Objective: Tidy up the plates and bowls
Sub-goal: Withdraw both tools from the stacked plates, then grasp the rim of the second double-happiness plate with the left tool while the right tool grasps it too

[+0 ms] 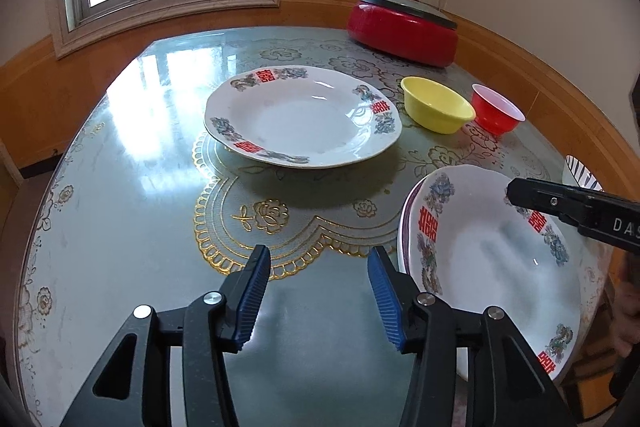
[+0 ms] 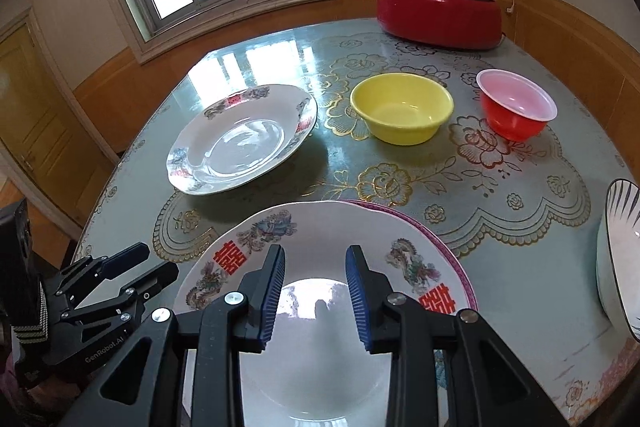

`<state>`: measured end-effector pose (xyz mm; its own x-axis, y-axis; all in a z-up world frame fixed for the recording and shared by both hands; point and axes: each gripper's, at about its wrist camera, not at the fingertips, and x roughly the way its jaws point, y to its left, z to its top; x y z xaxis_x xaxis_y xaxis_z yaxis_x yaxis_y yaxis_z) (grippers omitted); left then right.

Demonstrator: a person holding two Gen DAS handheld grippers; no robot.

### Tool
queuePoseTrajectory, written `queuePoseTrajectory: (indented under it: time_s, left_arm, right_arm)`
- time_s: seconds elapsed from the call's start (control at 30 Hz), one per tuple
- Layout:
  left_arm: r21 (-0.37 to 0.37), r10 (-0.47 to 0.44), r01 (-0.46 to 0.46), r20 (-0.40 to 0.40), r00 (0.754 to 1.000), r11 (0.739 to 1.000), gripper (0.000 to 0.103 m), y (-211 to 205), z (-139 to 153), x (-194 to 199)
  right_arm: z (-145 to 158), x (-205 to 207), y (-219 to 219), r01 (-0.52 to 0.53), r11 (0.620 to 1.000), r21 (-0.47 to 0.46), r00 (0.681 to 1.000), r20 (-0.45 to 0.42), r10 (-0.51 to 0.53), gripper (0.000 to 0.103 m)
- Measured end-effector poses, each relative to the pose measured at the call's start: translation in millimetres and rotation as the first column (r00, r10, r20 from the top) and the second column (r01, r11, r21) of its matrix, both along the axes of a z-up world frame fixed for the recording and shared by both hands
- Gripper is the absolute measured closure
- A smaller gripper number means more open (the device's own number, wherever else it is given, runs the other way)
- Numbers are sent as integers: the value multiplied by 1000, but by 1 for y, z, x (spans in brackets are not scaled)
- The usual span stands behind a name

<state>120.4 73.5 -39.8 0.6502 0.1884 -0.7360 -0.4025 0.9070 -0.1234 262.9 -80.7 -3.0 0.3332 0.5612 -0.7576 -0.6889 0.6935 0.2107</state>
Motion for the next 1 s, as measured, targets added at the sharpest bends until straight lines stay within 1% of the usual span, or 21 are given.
queuePoseTrajectory:
  time_s: [0.13, 0.2, 0.33, 0.4, 0.47, 0.53, 0.6, 0.7, 0.83, 1.0]
  left_arm:
    - [4, -8, 8, 12, 1000, 1000, 48, 1, 6, -1]
    - [10, -11, 11, 11, 1000, 1000, 47, 1, 9, -1]
    - [-6, -26, 27, 2, 1000, 1000, 47, 6, 16, 3]
    - [-5, -22, 22, 13, 1000, 1000, 46, 11, 22, 4]
    - [2, -7, 7, 21, 1000, 1000, 43, 18, 28, 7]
    - [1, 3, -3, 22, 1000, 1000, 43, 24, 32, 11]
    - [-5, 14, -13, 20, 1000, 1000, 43, 31, 35, 14]
    - [19, 19, -19, 22, 1000, 1000, 42, 37, 39, 17]
    - [-3, 33, -33, 13, 999, 999, 42, 49, 37, 21]
    - [-43, 36, -35, 15, 999, 998, 42, 66, 32, 25]
  right_arm:
    - [-2, 1, 2, 9, 1000, -8, 1000, 3, -9, 71]
    - [-2, 2, 0, 35, 999, -15, 999, 15, -34, 71]
    - [-4, 6, -5, 89, 996, -19, 996, 8, -88, 69]
    - [-2, 6, -7, 110, 994, -18, 994, 14, -110, 69]
    - [1, 7, -5, 122, 992, -20, 992, 19, -121, 68]
    - [6, 9, -1, 133, 991, -18, 991, 19, -132, 68]
    - [10, 10, 5, 126, 992, 6, 992, -4, -126, 68]
    - [18, 9, 19, 84, 996, 34, 996, -17, -83, 68]
    - [24, 17, 35, 34, 996, 84, 998, -64, -29, 67]
    - [22, 43, 50, 25, 990, 137, 987, -159, -3, 65]
